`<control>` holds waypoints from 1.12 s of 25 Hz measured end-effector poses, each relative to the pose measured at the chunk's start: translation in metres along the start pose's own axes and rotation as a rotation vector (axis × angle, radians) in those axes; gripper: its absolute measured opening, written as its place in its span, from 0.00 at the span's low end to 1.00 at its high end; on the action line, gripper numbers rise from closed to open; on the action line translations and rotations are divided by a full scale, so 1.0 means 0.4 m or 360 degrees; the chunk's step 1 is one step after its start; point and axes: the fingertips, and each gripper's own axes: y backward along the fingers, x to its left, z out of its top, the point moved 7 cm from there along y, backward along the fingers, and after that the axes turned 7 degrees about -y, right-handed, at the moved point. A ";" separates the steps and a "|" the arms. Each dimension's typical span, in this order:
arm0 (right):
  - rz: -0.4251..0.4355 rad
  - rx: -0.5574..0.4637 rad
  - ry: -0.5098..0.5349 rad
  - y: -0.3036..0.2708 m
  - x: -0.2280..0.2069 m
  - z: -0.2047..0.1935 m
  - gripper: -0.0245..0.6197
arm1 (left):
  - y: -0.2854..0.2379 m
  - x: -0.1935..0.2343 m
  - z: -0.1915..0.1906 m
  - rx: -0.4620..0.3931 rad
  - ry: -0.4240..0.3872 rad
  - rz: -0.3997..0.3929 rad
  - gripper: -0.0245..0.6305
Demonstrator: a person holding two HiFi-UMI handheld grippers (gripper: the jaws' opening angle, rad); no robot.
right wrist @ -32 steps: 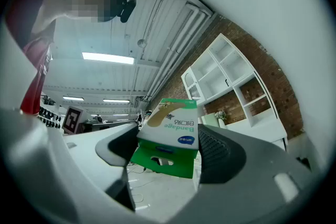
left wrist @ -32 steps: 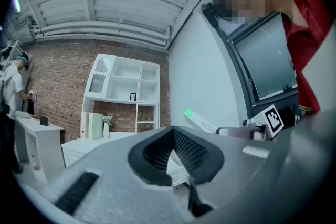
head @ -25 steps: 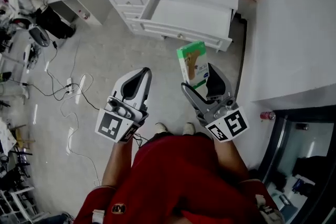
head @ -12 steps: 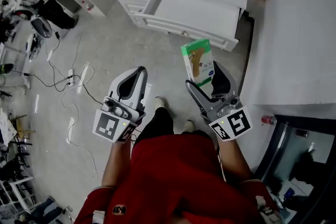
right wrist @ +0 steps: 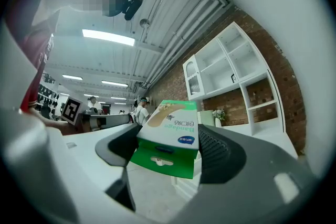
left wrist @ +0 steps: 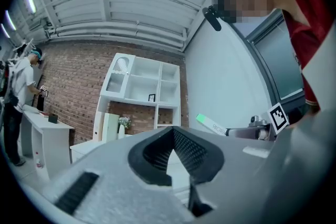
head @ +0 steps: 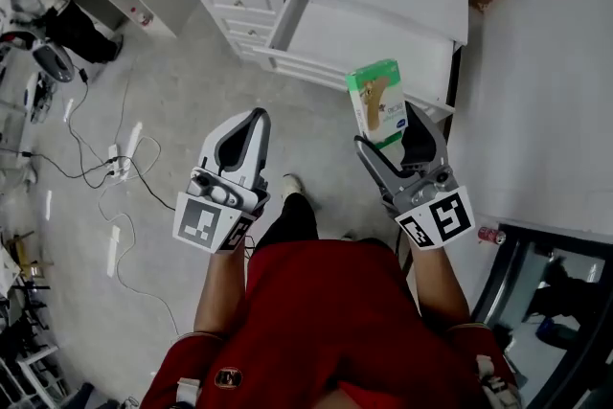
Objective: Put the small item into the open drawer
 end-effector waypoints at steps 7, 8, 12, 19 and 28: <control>-0.0126 0.0127 0.0134 -0.245 -0.062 -0.029 0.60 | -0.099 0.256 -0.032 -0.0028 0.0052 -0.0117 0.04; -0.0142 0.0140 0.0150 -0.275 -0.074 -0.035 0.60 | -0.110 0.286 -0.038 -0.0028 0.0062 -0.0128 0.04; -0.0203 0.0198 0.0188 -0.405 -0.140 -0.048 0.60 | -0.176 0.407 -0.071 -0.0009 0.0104 -0.0173 0.04; -0.0231 0.0368 0.0241 -0.477 -0.243 -0.102 0.60 | -0.244 0.454 -0.111 0.0015 0.0104 -0.0214 0.04; -0.0160 0.0636 0.0152 -0.609 -0.469 -0.237 0.60 | -0.383 0.516 -0.143 0.0123 0.0082 -0.0053 0.04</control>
